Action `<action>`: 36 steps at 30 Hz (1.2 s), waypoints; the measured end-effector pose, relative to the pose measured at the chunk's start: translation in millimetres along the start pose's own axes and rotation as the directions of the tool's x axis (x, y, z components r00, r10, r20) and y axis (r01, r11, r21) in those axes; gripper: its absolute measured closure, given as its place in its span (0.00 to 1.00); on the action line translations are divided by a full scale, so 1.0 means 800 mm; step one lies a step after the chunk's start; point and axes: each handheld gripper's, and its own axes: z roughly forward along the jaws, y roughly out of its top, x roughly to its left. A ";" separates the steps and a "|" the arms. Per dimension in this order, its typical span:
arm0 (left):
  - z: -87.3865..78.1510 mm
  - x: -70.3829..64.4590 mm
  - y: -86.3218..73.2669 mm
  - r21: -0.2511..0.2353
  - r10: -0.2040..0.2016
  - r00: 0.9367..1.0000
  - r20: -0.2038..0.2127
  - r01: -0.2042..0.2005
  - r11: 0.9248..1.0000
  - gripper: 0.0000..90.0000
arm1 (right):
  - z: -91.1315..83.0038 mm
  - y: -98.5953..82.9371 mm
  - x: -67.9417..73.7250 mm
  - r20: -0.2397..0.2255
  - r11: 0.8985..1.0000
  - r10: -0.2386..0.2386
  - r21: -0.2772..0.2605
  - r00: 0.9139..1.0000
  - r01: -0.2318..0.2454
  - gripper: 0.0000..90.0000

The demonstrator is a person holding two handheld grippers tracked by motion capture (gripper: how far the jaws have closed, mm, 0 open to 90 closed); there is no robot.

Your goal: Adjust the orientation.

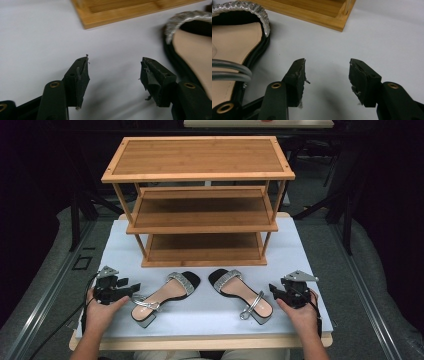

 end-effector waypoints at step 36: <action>-0.043 -0.026 0.021 -0.008 0.001 0.997 0.080 0.000 1.000 0.50 | -0.013 -0.007 0.011 -0.066 0.997 0.052 -0.061 0.996 -0.056 0.57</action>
